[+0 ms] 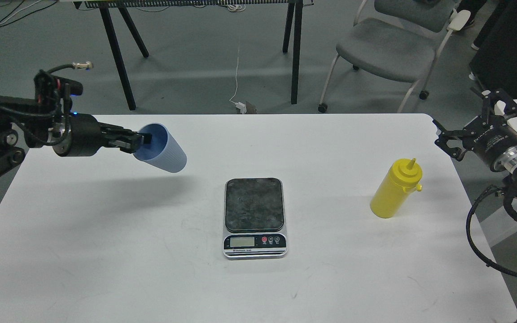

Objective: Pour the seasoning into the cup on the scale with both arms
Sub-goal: 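Lift the blue cup and lower it onto the scale tray, then release the cup and raise the left gripper away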

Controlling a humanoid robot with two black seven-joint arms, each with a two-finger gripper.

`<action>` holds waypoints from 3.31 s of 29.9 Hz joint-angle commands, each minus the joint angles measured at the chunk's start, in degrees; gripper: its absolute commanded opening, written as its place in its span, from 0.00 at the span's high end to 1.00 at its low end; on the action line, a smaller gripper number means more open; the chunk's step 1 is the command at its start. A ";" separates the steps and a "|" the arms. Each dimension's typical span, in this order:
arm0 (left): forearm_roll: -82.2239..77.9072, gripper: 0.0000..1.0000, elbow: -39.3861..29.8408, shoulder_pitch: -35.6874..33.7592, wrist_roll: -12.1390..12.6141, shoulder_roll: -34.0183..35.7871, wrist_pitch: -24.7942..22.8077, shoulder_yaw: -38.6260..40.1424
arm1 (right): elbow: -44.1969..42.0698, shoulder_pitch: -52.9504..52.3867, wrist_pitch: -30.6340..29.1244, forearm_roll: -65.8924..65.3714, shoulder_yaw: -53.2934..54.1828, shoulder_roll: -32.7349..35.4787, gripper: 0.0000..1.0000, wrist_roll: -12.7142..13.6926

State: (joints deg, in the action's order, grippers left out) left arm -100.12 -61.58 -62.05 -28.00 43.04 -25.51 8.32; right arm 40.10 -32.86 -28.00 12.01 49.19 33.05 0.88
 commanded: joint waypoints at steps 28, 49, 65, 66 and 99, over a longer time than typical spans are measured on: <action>-7.89 0.96 -1.44 -2.11 0.00 -20.10 -2.49 -0.23 | 0.24 2.27 0.00 0.03 0.21 -0.62 0.01 -0.17; -8.33 0.94 9.46 -1.40 0.00 -25.20 -2.49 -4.01 | 0.33 2.36 0.00 0.03 0.73 -0.53 0.01 -0.17; 1.07 0.25 8.85 -2.19 0.00 -24.67 -2.49 -3.48 | 0.42 2.45 0.00 0.03 0.82 -0.70 0.01 -0.17; 1.16 0.22 8.85 -2.19 0.00 -24.59 -2.49 -3.40 | 0.42 2.45 0.00 0.03 0.91 -0.70 0.01 -0.17; 94.23 0.05 37.94 10.37 0.00 -14.30 -2.49 15.85 | 28.36 35.58 0.00 25.08 6.09 12.05 0.00 4.31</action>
State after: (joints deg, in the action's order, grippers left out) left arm -5.92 -23.73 -53.59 -27.99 28.93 -28.01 23.63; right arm 64.49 -0.09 -28.00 36.91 55.07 46.38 5.73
